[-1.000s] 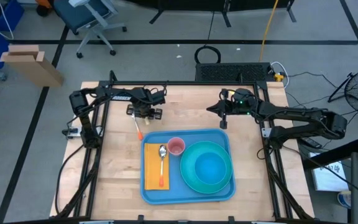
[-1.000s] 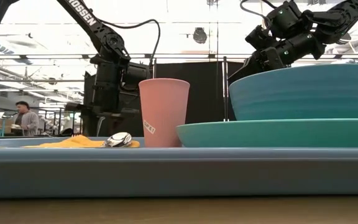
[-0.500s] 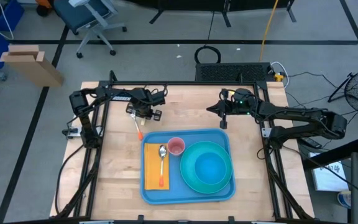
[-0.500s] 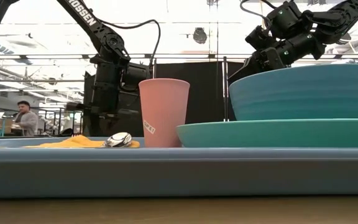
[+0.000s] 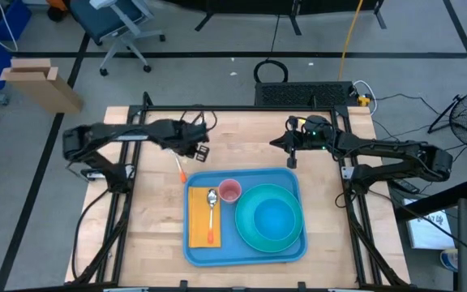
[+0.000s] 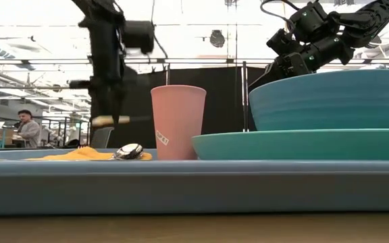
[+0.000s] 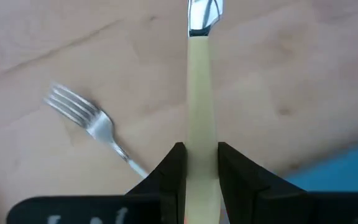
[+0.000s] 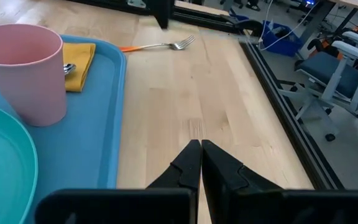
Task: Set up tray
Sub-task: Put the yellow knife on the yellow napkin
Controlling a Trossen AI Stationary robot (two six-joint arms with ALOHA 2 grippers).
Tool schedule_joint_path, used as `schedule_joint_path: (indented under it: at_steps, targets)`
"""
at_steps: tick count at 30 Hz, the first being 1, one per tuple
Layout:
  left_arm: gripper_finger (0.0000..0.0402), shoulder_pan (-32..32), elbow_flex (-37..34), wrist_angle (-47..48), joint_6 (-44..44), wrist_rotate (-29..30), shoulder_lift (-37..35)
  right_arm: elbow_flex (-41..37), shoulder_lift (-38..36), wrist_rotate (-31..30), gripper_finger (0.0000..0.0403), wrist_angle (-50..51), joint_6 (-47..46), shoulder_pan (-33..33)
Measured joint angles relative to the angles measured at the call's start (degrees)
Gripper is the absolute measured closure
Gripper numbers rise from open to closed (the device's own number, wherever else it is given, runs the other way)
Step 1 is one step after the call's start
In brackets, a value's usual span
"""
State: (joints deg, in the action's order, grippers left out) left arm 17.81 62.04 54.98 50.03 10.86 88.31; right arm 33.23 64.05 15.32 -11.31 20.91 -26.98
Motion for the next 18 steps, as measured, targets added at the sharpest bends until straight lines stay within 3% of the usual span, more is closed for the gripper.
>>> schedule_joint_path:
  at_steps: [5,12,18]
  targets:
    - [0.0331,-10.1,0.0,1.2,10.2,0.8,-7.4,0.0,0.0,-0.1,0.0397,1.8,2.1,0.0]
    - [0.0331,-27.2,0.0,0.6,28.8,3.1,-8.2,0.0,0.0,-0.1,0.0397,2.2,3.3,0.0]
    - [0.0331,-41.1,0.2,-7.7,42.4,14.4,-6.1,0.0,0.0,-0.2,0.0397,3.7,5.4,0.0]
